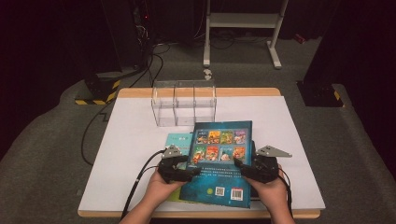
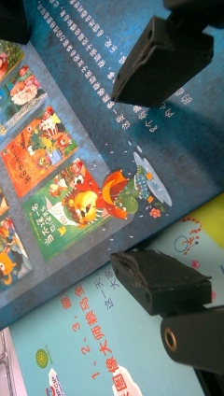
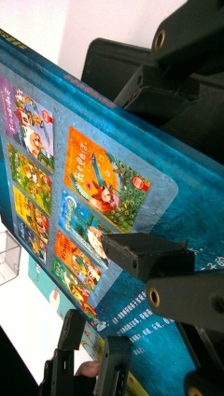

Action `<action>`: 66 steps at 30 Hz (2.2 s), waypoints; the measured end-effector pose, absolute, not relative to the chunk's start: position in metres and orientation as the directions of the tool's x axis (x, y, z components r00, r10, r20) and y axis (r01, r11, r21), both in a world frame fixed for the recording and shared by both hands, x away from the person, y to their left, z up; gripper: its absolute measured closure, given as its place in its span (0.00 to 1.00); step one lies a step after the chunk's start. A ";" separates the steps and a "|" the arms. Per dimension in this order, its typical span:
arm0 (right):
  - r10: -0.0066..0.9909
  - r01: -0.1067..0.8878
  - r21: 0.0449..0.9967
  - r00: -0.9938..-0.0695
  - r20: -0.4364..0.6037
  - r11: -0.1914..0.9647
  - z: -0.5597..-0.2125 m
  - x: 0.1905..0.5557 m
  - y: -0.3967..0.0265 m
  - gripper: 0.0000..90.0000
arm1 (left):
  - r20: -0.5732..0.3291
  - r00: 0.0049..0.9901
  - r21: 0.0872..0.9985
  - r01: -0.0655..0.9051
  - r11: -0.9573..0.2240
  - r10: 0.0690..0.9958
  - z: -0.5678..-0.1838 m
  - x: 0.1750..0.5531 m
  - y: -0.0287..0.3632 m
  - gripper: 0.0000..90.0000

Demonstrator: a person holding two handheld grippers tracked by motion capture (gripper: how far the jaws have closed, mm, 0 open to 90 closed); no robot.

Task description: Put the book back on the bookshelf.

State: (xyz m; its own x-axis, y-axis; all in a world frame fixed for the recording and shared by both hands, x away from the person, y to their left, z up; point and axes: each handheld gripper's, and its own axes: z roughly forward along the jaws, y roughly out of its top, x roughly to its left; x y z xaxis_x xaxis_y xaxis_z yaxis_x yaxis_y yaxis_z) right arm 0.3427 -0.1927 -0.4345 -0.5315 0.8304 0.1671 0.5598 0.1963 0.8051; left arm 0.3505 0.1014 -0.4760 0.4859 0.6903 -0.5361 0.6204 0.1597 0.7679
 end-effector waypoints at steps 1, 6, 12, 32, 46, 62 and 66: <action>0.830 0.553 0.809 -0.534 0.162 0.197 -0.434 0.342 -0.193 0.44 | -0.546 0.480 0.763 0.623 0.171 0.687 -0.476 0.351 0.101 0.20; 0.828 0.517 0.829 -0.546 0.129 0.212 -0.431 0.337 -0.193 0.45 | -0.577 0.461 0.744 0.638 0.200 0.674 -0.475 0.353 0.104 0.17; 0.819 0.478 0.852 -0.563 0.110 0.214 -0.426 0.332 -0.192 0.46 | -0.588 0.465 0.738 0.643 0.205 0.662 -0.476 0.354 0.106 0.18; 0.797 0.403 0.887 -0.600 0.070 0.225 -0.421 0.326 -0.192 0.49 | -0.637 0.448 0.706 0.667 0.239 0.627 -0.475 0.357 0.110 0.17; 0.781 0.343 0.908 -0.624 0.030 0.239 -0.417 0.320 -0.190 0.50 | -0.699 0.422 0.657 0.699 0.284 0.577 -0.474 0.361 0.114 0.13; 0.760 0.288 0.924 -0.650 -0.005 0.252 -0.415 0.316 -0.188 0.50 | -0.755 0.420 0.608 0.737 0.295 0.504 -0.474 0.363 0.118 0.14; 0.758 0.288 0.924 -0.652 -0.003 0.251 -0.415 0.316 -0.188 0.50 | -0.766 0.413 0.596 0.744 0.303 0.492 -0.474 0.364 0.119 0.15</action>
State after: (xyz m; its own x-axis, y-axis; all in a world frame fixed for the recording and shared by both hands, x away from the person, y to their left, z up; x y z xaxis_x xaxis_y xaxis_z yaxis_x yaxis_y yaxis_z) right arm 0.3162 -0.1875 -0.4147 -0.6524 0.7578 -0.0030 0.2879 0.2515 0.9240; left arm 0.3639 0.1189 -0.4741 0.4133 0.4921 -0.7662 0.7440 0.3027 0.5957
